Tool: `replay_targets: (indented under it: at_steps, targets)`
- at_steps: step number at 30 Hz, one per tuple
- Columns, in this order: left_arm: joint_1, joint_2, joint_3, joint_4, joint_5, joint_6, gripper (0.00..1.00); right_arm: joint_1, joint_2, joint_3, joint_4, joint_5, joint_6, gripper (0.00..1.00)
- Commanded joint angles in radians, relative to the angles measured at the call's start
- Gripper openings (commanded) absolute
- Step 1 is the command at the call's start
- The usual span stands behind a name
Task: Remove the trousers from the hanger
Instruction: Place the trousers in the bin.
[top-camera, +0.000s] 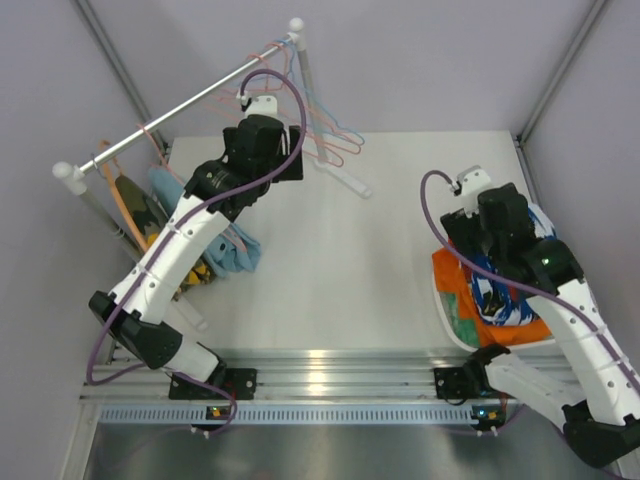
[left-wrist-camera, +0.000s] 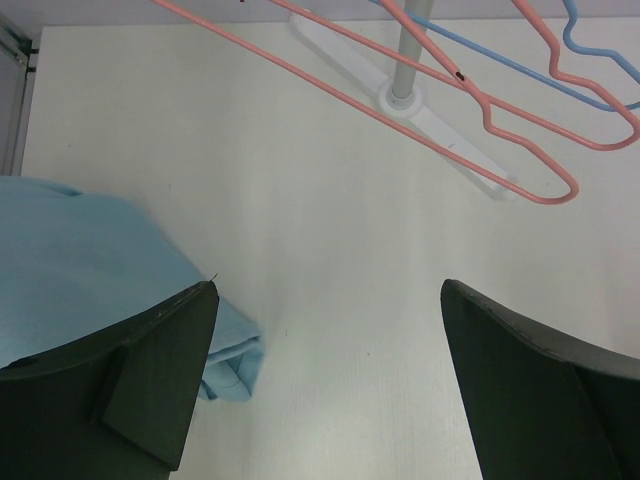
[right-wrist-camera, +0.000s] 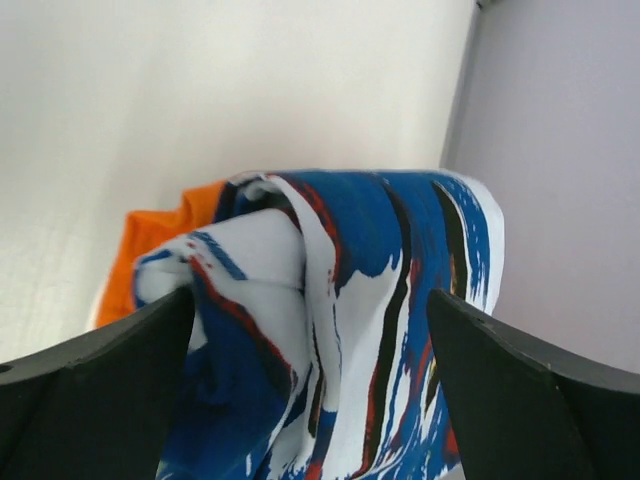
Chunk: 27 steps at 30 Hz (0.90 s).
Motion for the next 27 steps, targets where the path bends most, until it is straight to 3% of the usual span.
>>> replay_targets:
  at_steps: [1, 8, 13, 18, 27]
  targets:
    - [-0.004, -0.045, 0.020, 0.040, 0.028, 0.015, 0.98, -0.012, 0.009, 0.215, -0.096, -0.213, 0.119, 0.97]
    - [-0.004, -0.030, 0.024, 0.015, 0.054, 0.021, 0.98, -0.012, 0.003, 0.450, -0.176, -0.278, 0.301, 1.00]
    - [-0.004, -0.033, 0.051, 0.027, 0.022, 0.003, 0.98, -0.026, 0.077, 0.503, -0.201, 0.000, 0.501, 0.91]
    - [-0.004, -0.015, 0.103, 0.035, 0.033, -0.005, 0.98, -0.137, 0.094, 0.354, -0.106, -0.073, 0.570, 0.89]
    - [-0.001, 0.022, 0.144, 0.034, -0.015, -0.039, 0.98, -0.366, 0.036, 0.017, 0.103, -0.375, 0.627, 0.70]
